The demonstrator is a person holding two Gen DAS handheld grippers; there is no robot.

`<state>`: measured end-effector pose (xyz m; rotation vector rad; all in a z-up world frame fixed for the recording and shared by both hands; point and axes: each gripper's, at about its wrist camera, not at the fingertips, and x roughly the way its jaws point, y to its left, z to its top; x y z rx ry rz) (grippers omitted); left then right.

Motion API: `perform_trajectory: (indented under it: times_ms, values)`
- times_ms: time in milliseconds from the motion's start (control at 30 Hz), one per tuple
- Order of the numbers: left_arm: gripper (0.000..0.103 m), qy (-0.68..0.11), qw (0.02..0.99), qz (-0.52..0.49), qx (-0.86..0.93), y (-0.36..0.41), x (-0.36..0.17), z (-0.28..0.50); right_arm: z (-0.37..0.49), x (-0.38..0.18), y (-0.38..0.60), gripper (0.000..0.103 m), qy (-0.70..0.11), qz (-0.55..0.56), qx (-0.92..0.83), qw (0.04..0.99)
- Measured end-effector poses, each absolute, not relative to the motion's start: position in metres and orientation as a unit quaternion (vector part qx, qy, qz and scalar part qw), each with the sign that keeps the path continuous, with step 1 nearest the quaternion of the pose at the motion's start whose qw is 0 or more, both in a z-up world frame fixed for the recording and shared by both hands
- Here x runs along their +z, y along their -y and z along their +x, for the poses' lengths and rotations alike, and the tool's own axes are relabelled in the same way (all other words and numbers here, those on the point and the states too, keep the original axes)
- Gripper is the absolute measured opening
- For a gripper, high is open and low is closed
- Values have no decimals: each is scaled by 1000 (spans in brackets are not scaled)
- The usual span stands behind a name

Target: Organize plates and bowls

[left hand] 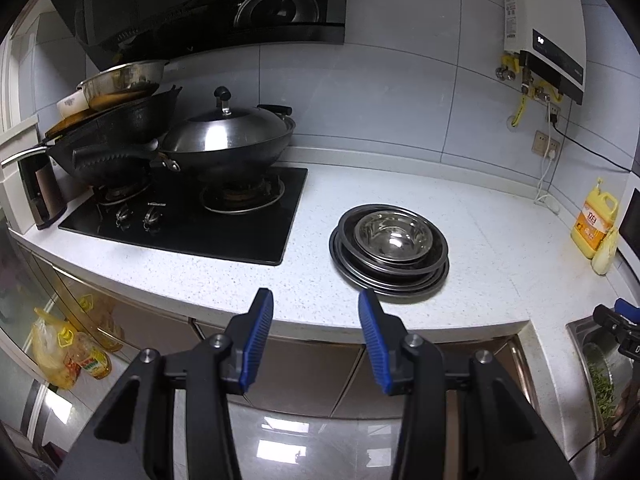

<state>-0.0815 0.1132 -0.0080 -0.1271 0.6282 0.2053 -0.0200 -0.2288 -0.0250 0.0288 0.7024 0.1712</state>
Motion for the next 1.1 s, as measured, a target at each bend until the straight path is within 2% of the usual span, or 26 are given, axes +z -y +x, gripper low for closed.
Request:
perform_trajectory:
  times_ms: [1100]
  values:
    - [42,-284,957,-39,46,-103,14,-52,-22,-9,223,102,-325,26,85,942]
